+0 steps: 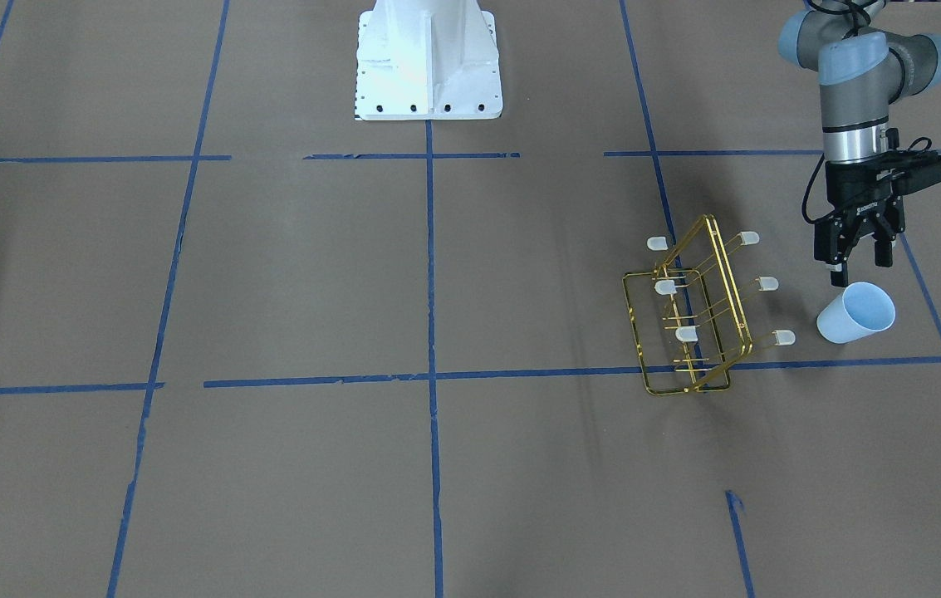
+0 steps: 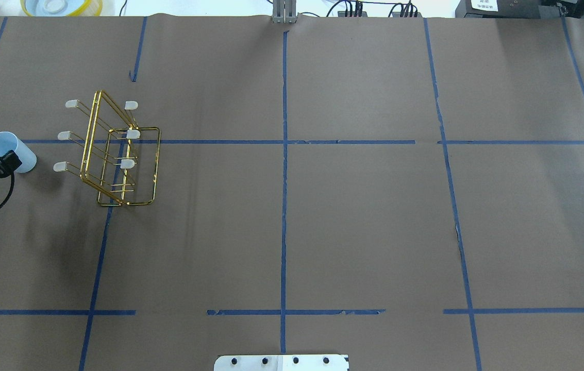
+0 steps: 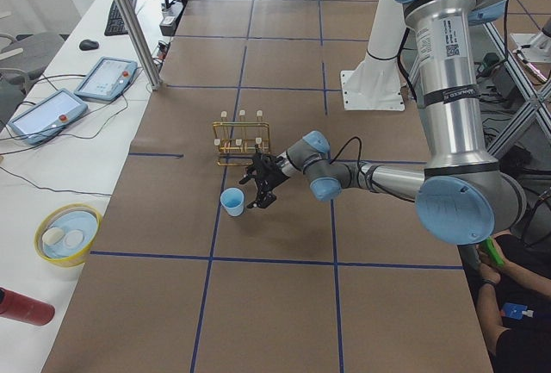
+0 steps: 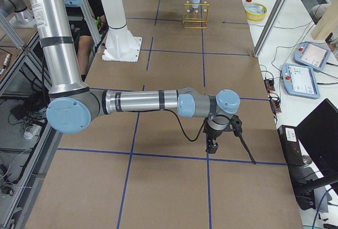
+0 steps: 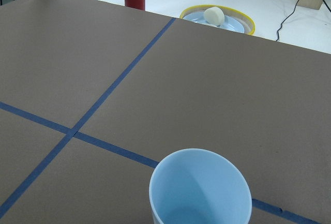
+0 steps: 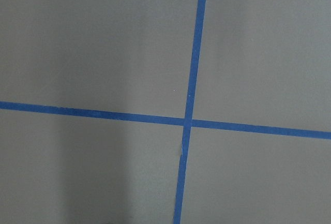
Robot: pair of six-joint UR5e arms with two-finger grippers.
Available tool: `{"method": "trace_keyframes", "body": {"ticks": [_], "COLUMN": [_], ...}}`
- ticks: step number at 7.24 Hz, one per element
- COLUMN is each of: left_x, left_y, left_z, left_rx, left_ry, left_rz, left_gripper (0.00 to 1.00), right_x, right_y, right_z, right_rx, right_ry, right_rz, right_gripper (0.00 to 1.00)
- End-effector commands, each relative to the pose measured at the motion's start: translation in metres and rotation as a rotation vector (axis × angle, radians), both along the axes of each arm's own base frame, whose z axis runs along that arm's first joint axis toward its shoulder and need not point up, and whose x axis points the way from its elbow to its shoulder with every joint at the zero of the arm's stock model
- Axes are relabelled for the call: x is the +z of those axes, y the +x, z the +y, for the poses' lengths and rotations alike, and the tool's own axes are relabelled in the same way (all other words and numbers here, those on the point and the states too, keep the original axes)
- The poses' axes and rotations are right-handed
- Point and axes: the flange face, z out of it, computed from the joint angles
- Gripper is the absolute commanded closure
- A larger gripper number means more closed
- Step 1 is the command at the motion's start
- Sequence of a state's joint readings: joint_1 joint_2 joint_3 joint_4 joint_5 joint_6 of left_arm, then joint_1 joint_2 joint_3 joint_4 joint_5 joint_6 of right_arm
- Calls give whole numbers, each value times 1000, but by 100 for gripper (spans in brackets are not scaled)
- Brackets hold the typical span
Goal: Hang cup on cup holder
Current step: 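Lower the left gripper onto the light-blue cup and grasp its rim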
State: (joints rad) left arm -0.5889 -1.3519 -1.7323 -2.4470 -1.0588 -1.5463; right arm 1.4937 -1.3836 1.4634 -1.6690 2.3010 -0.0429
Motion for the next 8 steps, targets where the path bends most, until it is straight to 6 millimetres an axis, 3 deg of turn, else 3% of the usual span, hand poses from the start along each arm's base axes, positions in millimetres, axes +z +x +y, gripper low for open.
{"method": "trace_keyframes", "body": {"ticks": [1,4,8], "left_x": [10,29,38], "left_y": [29,28,54], "left_z": [2,-5,-23], "left_rx": [-57,-146,-188], "left_ry": [46,113,132], "left_rz": [-25,-116,-128], "left_gripper": [0,0,0], "right_x": [0,0,0], "right_y": [0,0,0], "right_z": [0,0,0], "right_rx": [0,0,0], "right_ry": [0,0,0], "right_rz": [0,0,0], "right_gripper": [0,0,0]}}
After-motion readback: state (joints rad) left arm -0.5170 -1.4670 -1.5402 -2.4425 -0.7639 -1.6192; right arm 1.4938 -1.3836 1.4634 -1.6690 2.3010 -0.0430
